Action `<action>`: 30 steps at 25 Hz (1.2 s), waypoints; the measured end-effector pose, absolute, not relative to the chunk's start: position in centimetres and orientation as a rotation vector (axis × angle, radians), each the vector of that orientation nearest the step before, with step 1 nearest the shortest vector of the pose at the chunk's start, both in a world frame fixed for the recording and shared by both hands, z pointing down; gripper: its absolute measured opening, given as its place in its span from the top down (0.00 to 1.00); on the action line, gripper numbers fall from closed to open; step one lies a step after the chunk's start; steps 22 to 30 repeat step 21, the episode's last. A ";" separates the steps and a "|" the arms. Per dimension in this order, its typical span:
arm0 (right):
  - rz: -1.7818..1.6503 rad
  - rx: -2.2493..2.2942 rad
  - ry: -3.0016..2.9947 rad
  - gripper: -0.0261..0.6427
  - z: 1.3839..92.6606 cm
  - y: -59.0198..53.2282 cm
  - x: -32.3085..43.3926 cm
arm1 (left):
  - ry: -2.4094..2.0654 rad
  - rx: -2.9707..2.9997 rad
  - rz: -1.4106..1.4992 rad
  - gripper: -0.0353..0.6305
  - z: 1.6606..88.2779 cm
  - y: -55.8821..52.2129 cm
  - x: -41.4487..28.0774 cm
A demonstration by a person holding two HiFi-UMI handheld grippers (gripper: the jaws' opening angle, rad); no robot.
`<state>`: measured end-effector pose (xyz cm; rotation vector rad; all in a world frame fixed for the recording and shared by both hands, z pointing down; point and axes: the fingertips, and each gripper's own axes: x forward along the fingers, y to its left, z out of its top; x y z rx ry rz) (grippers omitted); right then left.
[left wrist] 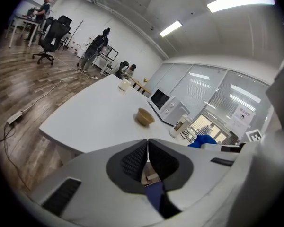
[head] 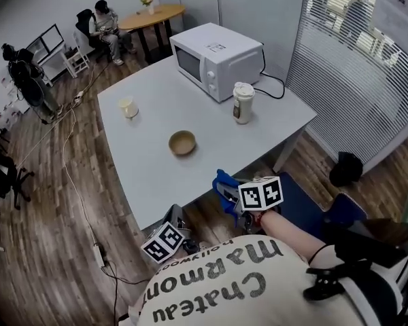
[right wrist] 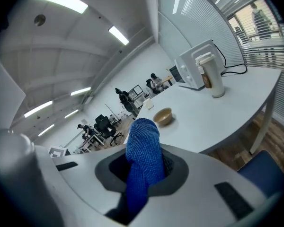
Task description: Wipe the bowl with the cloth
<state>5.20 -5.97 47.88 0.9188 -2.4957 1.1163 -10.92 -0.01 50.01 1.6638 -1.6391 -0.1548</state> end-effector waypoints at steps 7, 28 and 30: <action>1.143 0.900 -2.512 0.89 48.1 -2.3 7.2 | -1.649 1.681 -0.153 0.95 49.6 3.7 -8.6; 1.106 0.844 -2.541 0.89 48.3 2.0 8.0 | -1.727 1.647 -0.176 0.95 49.3 9.7 -8.3; 1.106 0.844 -2.541 0.89 48.3 2.0 8.0 | -1.727 1.647 -0.176 0.95 49.3 9.7 -8.3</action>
